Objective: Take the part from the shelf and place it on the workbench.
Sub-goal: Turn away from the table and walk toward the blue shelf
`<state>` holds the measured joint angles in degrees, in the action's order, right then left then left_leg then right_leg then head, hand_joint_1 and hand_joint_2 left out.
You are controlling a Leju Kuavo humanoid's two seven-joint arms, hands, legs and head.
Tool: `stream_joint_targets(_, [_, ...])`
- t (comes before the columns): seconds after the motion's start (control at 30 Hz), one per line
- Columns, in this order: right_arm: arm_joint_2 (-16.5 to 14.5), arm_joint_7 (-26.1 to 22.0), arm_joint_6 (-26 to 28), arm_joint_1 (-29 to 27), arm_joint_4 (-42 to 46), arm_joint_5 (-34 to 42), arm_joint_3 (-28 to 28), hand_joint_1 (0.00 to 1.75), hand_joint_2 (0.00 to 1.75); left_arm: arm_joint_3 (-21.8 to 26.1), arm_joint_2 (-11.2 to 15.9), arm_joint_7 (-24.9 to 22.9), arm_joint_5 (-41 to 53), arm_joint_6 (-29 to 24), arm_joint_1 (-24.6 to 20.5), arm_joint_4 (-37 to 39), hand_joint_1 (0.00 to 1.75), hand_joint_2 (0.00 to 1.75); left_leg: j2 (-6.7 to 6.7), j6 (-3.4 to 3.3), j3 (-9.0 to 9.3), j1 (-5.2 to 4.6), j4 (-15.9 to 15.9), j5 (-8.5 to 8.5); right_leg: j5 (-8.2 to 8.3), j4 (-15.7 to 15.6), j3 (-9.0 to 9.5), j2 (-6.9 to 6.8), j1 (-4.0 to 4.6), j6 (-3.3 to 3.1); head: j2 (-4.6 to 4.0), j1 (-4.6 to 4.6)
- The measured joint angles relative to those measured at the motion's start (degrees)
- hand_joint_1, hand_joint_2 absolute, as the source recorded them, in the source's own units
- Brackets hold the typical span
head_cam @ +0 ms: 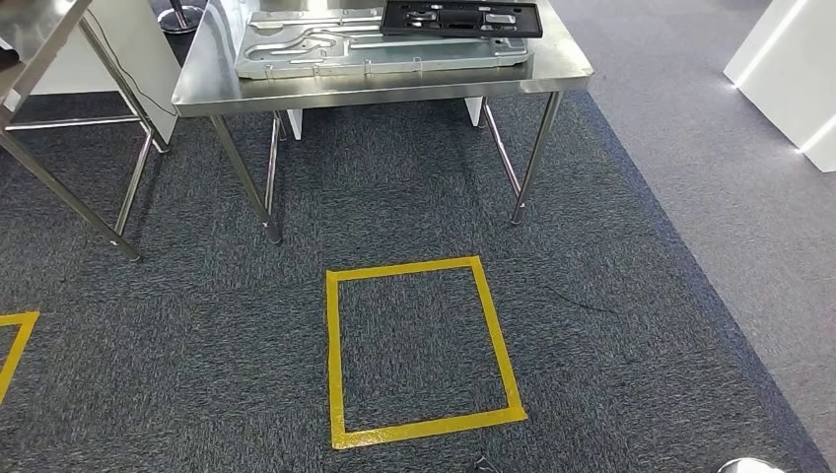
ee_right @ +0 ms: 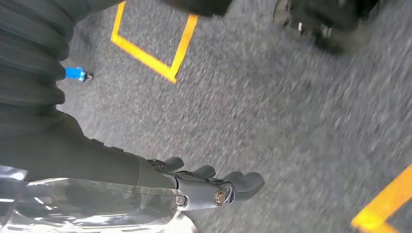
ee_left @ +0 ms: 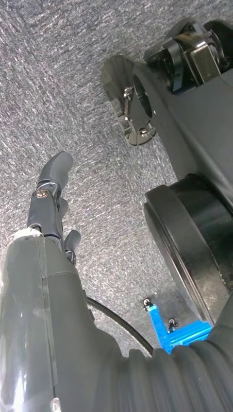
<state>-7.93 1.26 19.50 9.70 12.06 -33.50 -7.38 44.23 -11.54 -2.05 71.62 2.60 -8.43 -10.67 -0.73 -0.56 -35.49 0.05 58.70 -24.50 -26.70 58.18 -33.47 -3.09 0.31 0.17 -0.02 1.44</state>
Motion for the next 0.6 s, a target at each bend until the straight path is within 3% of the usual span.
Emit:
stream_joint_targets(0.17, [0.00,-2.90,0.45,-0.30,-0.02,0.63,1.01,0.00,0.00,-0.08,0.00,0.34,-0.02,0.34,-0.07,0.00,0.00,1.75,0.00,0.00,-0.02,0.00,0.00,0.00,0.00,0.00,0.04,0.02,0.00,0.00,0.00,0.00])
stream_joint_targets(0.33, [0.09,-9.69,10.40,-0.38,-0.02,-4.74,0.73,0.00,0.00,-0.06,-0.01,1.79,-1.03,-0.09,0.12,0.00,0.00,1.75,-0.01,0.00,-0.02,0.00,0.00,-0.01,0.00,0.00,0.03,0.03,0.00,0.00,0.00,0.00])
stream_joint_targets(0.6, [1.03,-12.99,-1.27,-0.37,-0.04,-0.10,2.07,0.00,0.00,-0.06,0.00,2.61,-1.83,0.18,0.20,0.00,0.00,1.75,-0.03,0.01,-0.03,-0.01,0.00,-0.03,0.00,0.00,0.03,0.08,-0.02,0.00,0.00,0.00])
